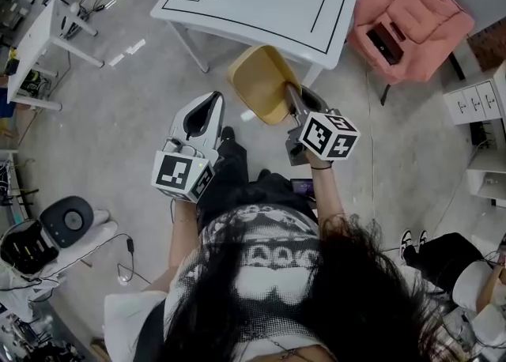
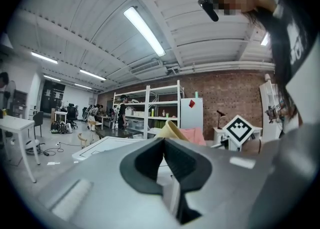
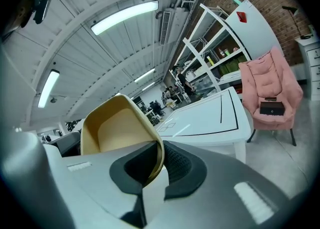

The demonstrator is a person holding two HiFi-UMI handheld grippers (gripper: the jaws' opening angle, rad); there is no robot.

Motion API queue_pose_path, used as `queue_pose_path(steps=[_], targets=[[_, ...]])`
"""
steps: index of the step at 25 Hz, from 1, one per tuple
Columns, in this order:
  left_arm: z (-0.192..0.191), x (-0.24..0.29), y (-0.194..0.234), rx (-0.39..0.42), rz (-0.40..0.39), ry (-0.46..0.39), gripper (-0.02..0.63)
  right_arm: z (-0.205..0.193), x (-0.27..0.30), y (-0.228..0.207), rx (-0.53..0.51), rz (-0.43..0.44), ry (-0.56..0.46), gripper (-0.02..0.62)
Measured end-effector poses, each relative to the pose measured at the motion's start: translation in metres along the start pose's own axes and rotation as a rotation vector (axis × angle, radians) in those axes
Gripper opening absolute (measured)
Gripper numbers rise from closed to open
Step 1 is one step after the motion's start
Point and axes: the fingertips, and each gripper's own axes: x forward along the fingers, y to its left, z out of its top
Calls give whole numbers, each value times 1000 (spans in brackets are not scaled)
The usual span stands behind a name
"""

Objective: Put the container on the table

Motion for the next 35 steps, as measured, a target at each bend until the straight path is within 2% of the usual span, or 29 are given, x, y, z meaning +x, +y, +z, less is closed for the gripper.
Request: queue_pose_path(steps=[9, 24, 31, 35], targets=[[-4, 28, 56, -22, -22, -13, 0, 5, 61, 7, -11, -18, 20, 37], [13, 79, 259, -13, -83, -25, 0, 38, 253, 72, -32, -83, 38, 37], [11, 89, 323, -25, -118, -8, 0, 33, 311, 98, -36, -104, 50, 37], [8, 89, 346, -29, -112, -29, 0, 31, 330, 107, -50, -112, 64, 37]])
